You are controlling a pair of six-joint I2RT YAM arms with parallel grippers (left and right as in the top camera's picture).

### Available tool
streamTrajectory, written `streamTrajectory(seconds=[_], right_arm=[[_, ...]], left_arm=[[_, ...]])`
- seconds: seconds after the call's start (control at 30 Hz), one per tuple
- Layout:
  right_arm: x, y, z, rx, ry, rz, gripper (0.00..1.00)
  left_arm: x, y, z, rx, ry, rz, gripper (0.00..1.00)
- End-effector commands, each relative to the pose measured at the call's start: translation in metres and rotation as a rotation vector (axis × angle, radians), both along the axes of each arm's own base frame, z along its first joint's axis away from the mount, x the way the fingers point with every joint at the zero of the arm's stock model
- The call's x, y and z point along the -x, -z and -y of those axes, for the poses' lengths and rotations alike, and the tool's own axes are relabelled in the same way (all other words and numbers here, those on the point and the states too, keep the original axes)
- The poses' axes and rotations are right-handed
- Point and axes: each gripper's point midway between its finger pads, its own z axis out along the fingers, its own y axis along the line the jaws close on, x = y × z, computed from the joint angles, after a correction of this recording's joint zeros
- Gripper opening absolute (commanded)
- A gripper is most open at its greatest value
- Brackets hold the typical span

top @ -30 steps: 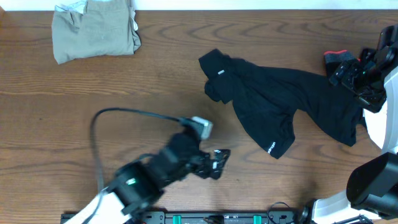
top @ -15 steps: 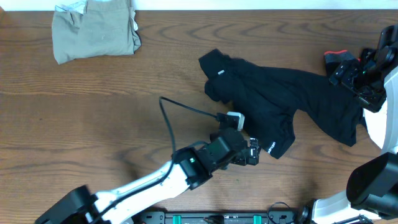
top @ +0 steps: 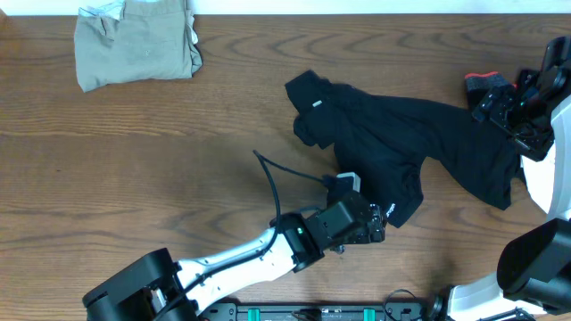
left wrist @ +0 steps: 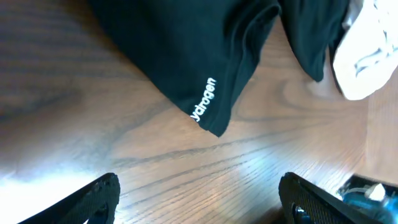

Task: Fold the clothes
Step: 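Move the left gripper toward the middle of the black shirt, then lower the left gripper and grasp the black shirt near its printed logo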

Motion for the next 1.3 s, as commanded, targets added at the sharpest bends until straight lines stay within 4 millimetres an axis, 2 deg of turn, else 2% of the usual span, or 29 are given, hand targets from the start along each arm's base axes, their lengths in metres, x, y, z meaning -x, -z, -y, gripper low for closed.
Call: streamTrajectory(seconds=[0.0,0.03,0.13,0.2,0.4,0.5,0.6,0.77,0.9,1.1,1.27], right_arm=[[0.000,0.003,-0.005,-0.008,0.002,-0.008,0.99],[0.000,0.003,-0.005,-0.010,0.001,-0.007,0.99],[0.000,0.003,-0.006,-0.013,0.001,-0.007,0.99],[0.000,0.003,-0.006,-0.013,0.000,-0.008,0.99],[0.000,0.003,-0.005,-0.013,0.000,-0.009,0.99],[0.001,0.003,-0.006,-0.013,0.000,-0.011,0.99],[-0.001,0.003,-0.004,-0.008,0.001,-0.006,0.99],[-0.005,0.002,-0.003,-0.006,0.022,0.014,0.99],[-0.006,0.002,-0.002,-0.007,0.027,0.016,0.99],[-0.005,0.002,-0.003,-0.006,0.023,0.012,0.99],[-0.004,0.002,-0.002,0.000,0.025,0.009,0.99]], left_arm=[[-0.010,-0.008,0.002,0.035,-0.115,-0.032,0.85],[-0.010,-0.009,0.003,0.038,-0.115,-0.032,0.89],[-0.011,-0.014,0.013,0.027,-0.065,0.005,0.91],[-0.011,-0.016,0.019,-0.040,0.004,0.035,0.99],[-0.019,-0.021,0.028,-0.264,0.105,0.058,0.98],[-0.024,-0.020,0.031,-0.288,0.101,0.065,0.98],[-0.025,-0.013,0.034,-0.285,0.091,0.056,0.98],[-0.025,0.014,0.036,-0.310,0.032,-0.016,0.98],[-0.025,0.033,0.048,-0.326,0.046,-0.049,0.98],[-0.031,0.039,0.065,-0.329,0.053,-0.064,0.98],[-0.032,0.043,0.065,-0.318,-0.007,-0.103,0.98]])
